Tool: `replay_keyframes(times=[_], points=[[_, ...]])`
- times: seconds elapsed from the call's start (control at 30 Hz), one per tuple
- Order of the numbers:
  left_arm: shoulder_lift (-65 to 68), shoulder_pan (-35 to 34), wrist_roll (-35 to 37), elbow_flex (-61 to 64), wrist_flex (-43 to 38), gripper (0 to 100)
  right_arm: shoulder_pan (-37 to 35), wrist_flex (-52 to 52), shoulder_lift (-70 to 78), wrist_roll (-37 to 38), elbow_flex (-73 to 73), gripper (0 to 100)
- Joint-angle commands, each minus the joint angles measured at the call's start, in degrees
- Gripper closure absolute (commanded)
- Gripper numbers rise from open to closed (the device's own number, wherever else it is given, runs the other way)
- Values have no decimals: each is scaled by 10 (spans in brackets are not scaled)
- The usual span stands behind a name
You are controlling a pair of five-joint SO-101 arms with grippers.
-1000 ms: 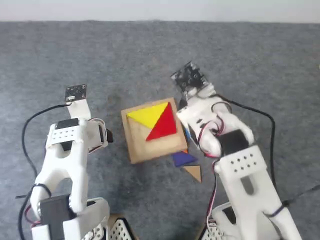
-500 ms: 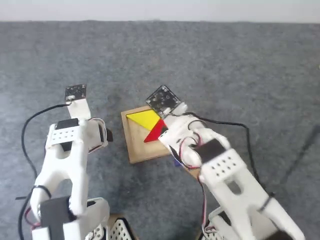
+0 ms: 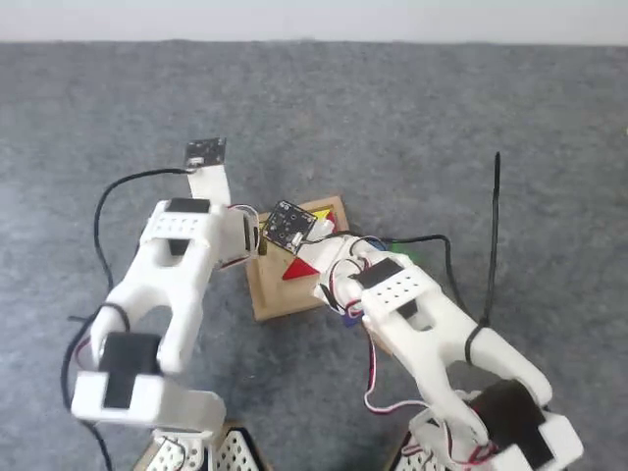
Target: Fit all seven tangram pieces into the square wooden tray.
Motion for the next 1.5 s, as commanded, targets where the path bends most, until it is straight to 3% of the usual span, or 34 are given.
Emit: replay_keyframes(times=[0.0, 0.1, 0.4, 0.47, 0.6, 0.7, 0.8, 0.9, 1.03, 1.23, 1.37, 1.47], points=[[7, 1, -5, -32, 22, 799, 30, -5, -4, 14, -11, 786], [-6, -10, -16, -18, 22, 798, 49, 10, -27, 7, -11, 786], [71, -11, -14, -84, 75, 801, 29, 39, 26, -163, -63, 789], [108, -11, -12, -124, 100, 812, 13, 43, 71, -185, -93, 826], [147, 1, -16, -167, 119, 905, 0, 44, 132, -190, -141, 998], [146, 11, -18, -172, 105, 938, -7, 52, 136, -191, -150, 963], [127, 9, -43, -170, 70, 952, -17, 60, 124, -195, -156, 995], [106, -4, -58, -172, 35, 960, -26, 58, 127, -244, -172, 992], [84, -17, -62, -171, 33, 959, -33, 61, 161, -299, -215, 992], [91, -46, -88, -162, 49, 936, -28, 95, 173, -301, -243, 989], [95, -71, -105, -162, 58, 934, -28, 129, 138, -296, -244, 878], [95, -69, -113, -162, 60, 934, -36, 144, 107, -251, -243, 843]])
